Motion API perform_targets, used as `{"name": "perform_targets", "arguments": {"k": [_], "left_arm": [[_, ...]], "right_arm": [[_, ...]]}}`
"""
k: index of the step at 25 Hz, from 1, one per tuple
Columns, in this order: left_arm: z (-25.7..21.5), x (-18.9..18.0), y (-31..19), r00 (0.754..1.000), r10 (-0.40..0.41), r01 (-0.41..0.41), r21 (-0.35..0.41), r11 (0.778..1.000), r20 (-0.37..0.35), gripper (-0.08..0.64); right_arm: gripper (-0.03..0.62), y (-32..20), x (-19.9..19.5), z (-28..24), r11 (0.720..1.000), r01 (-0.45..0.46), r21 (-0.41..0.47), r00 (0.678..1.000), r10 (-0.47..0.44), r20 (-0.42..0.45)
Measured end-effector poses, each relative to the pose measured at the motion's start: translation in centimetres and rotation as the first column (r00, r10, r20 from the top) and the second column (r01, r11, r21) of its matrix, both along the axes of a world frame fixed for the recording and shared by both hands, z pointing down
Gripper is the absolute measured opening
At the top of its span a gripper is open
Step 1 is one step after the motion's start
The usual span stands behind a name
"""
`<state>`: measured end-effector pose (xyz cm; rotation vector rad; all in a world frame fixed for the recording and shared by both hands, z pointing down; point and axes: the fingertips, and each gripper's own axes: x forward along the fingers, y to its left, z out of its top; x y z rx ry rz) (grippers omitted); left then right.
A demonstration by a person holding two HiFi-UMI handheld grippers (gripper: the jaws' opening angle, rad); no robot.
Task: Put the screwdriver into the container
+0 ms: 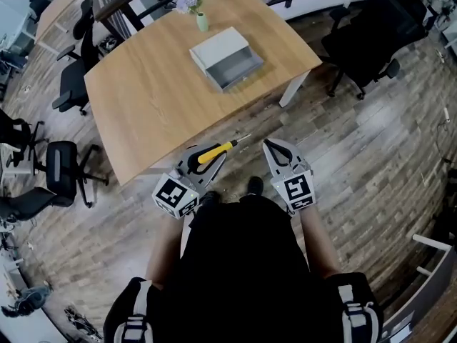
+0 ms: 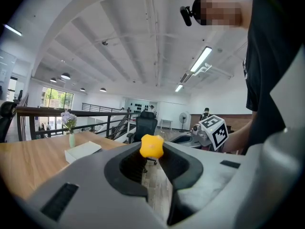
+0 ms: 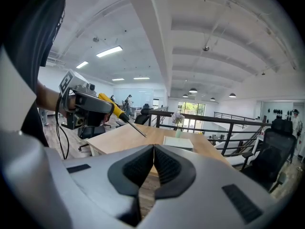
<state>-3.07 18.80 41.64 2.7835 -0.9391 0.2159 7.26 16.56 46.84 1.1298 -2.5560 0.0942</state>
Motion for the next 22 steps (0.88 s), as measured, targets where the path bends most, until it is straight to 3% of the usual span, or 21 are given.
{"name": "perform_targets", "arguments": {"k": [7, 12, 22], "left_arm": [[0.1, 3.5, 0.7, 0.999, -0.053, 0.052, 0.004, 0.999, 0.007, 0.092], [0.2, 5.6, 1.1, 0.999, -0.048, 0.048, 0.005, 0.999, 0.012, 0.092], [0.3, 6.4, -0.1, 0.999, -0.039, 0.039, -0.007, 0.999, -0.004, 0.092]], "right_arm": [[0.025, 0.2, 3.3, 0.7, 0.999, 0.050, -0.006, 0.999, -0.050, 0.007], [0.025, 0.1, 5.2, 0.9, 0.999, 0.053, -0.006, 0.998, -0.053, 0.016], [0.025, -0.5, 5.9, 1.3, 0.999, 0.043, -0.019, 0.999, -0.042, 0.017]]}}
